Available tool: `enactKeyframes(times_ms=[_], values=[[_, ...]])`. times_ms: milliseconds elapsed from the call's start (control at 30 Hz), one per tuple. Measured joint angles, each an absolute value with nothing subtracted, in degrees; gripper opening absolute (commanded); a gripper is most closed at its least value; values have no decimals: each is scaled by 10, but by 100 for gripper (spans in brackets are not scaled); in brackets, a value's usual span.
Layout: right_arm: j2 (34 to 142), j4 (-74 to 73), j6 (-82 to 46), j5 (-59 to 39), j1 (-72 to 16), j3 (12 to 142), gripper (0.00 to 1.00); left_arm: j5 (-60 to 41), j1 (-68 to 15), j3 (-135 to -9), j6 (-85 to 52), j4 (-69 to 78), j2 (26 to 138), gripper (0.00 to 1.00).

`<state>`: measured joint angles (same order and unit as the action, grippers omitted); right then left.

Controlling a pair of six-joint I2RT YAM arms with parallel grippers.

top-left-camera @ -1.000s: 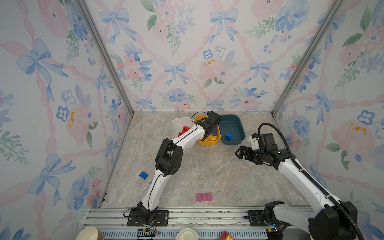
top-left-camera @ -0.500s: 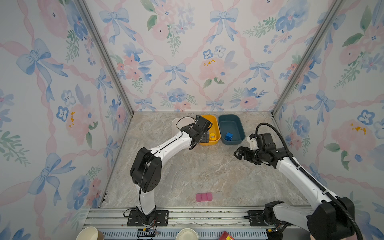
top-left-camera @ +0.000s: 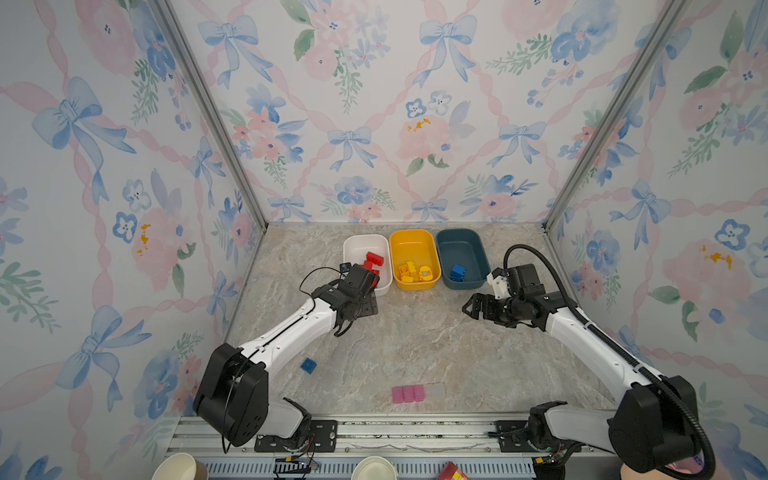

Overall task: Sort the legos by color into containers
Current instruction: 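Move the left gripper back down to the blue 2x2 brick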

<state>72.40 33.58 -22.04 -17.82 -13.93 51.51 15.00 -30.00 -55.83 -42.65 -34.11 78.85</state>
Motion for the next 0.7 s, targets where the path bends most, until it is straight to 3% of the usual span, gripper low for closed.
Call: enactKeyframes(times_ms=[467, 700], values=[[729, 336, -201, -193, -139, 515, 97, 96, -161, -380, -509, -396, 612, 80], [731, 336, -192, -198, -139, 515, 97, 80, -112, -335, -531, -429, 593, 77]])
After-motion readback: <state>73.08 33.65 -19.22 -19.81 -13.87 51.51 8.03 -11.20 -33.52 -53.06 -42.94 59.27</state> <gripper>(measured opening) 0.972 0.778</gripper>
